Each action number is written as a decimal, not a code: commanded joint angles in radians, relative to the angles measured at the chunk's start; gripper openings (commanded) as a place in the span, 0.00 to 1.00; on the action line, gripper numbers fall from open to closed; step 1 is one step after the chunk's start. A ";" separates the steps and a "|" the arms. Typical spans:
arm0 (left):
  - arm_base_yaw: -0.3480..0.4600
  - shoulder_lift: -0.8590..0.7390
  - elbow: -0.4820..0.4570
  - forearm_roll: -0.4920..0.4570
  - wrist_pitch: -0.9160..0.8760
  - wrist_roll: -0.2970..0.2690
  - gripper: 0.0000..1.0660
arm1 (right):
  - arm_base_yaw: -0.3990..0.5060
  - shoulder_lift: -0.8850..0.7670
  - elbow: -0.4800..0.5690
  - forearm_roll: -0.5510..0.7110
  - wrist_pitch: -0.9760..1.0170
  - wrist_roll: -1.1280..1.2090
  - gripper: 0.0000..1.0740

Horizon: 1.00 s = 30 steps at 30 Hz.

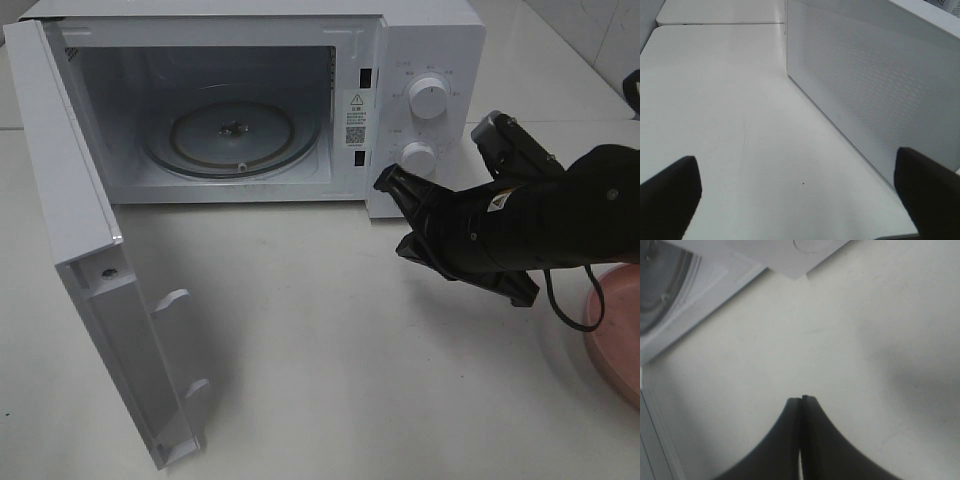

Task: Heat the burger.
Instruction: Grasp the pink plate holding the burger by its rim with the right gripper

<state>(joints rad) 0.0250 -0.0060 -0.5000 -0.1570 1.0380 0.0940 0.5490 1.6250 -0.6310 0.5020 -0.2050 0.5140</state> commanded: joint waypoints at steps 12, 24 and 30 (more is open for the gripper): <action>-0.006 -0.024 0.004 -0.003 -0.010 -0.005 0.94 | -0.001 -0.030 -0.202 -0.298 0.646 -0.394 0.05; -0.006 -0.024 0.004 -0.003 -0.010 -0.005 0.94 | -0.001 -0.108 -0.283 -0.424 0.904 -0.395 0.16; -0.006 -0.024 0.004 -0.003 -0.010 -0.005 0.94 | -0.001 -0.161 -0.283 -0.460 0.918 -0.408 0.53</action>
<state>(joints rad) 0.0250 -0.0060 -0.5000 -0.1570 1.0380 0.0940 0.5490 1.4840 -0.9080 0.0650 0.6920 0.1270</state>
